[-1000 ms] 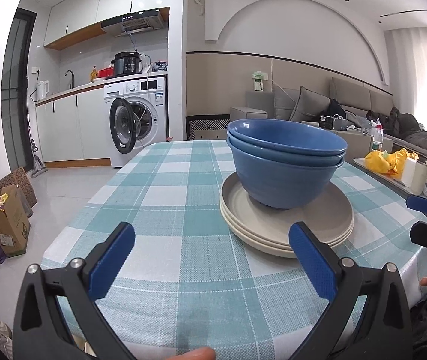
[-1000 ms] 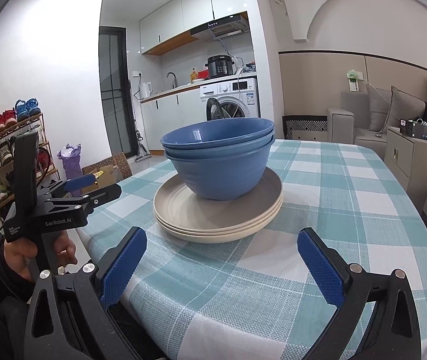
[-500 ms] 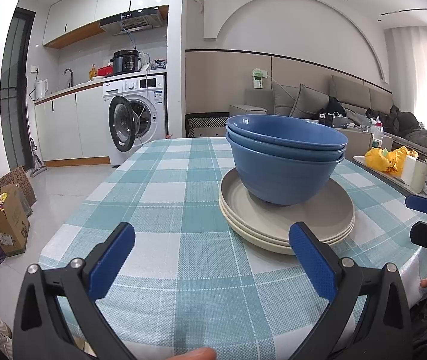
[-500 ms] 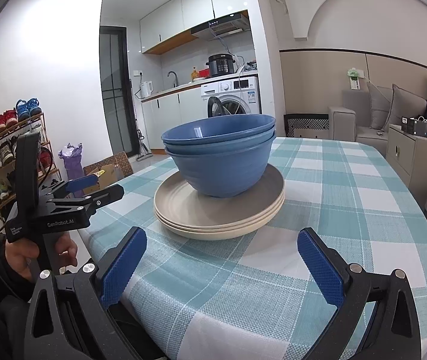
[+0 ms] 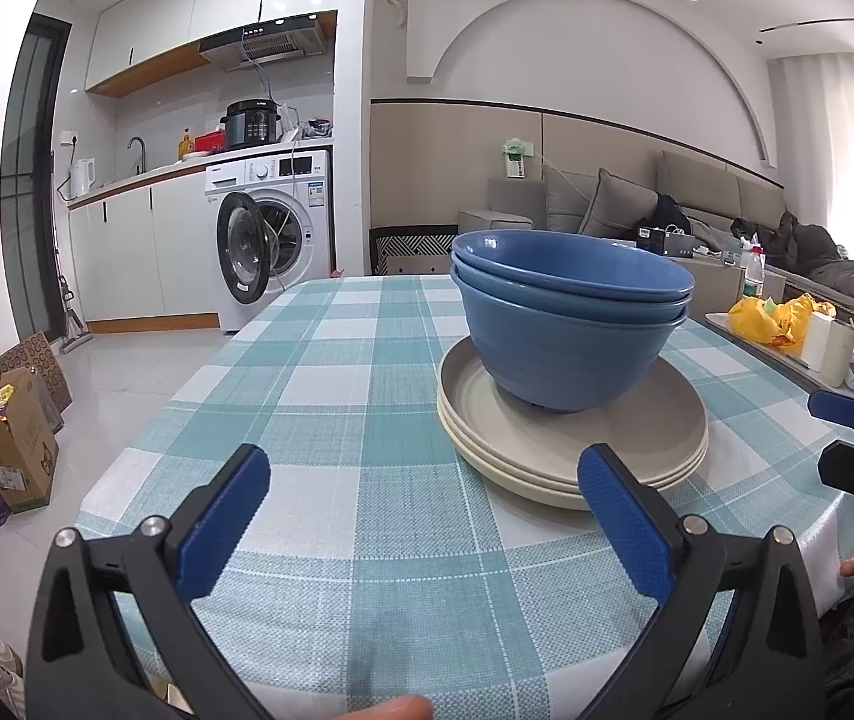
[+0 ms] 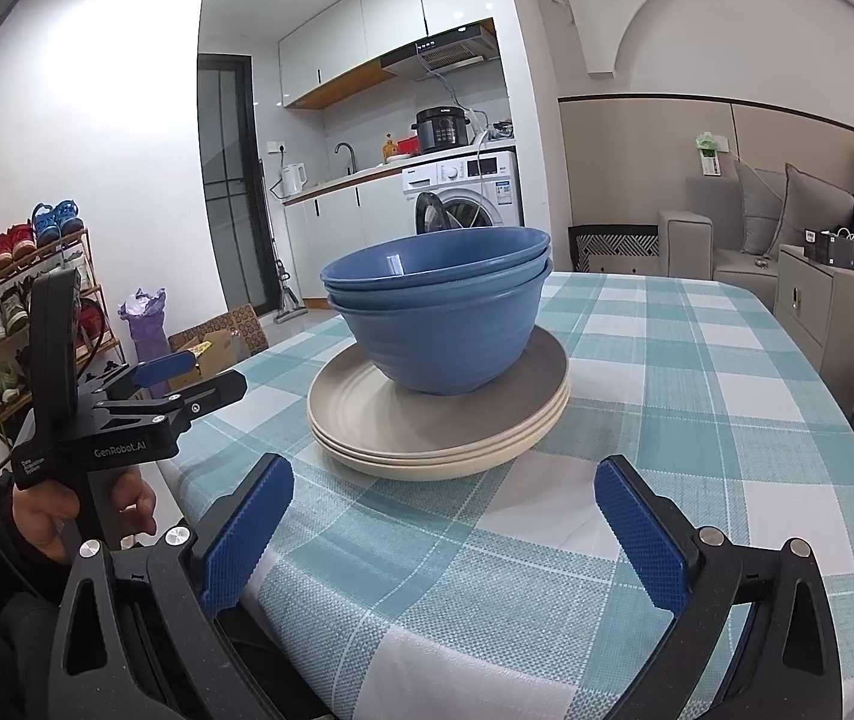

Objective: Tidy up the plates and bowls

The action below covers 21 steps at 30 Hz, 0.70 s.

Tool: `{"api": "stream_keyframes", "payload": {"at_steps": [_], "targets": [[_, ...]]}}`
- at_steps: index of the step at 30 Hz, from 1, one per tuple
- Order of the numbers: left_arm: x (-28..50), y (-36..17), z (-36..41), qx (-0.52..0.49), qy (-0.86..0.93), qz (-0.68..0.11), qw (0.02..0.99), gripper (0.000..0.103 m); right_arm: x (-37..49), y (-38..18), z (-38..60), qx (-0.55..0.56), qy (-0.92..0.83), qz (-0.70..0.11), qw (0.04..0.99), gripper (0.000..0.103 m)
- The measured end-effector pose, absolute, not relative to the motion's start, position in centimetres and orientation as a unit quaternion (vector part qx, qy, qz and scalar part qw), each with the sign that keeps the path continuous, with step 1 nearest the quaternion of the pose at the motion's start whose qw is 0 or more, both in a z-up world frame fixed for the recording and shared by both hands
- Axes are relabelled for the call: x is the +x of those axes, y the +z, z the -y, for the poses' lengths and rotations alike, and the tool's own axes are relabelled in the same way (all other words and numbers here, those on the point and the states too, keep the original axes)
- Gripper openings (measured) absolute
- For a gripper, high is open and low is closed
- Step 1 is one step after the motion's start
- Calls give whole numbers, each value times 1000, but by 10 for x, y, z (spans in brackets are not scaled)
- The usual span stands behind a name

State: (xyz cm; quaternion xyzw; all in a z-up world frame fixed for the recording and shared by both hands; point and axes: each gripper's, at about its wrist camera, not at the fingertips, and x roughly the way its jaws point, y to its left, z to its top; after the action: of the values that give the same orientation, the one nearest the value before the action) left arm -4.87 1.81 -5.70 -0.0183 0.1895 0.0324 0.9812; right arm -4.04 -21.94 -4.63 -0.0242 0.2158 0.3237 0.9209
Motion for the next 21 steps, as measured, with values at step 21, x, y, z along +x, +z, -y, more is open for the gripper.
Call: {"api": "stream_keyframes", "payload": {"at_steps": [21], "targets": [[-49,-58,-17,-17,30,-192,981,103,-39,-48,222,-29,321,-213,922,102]]}}
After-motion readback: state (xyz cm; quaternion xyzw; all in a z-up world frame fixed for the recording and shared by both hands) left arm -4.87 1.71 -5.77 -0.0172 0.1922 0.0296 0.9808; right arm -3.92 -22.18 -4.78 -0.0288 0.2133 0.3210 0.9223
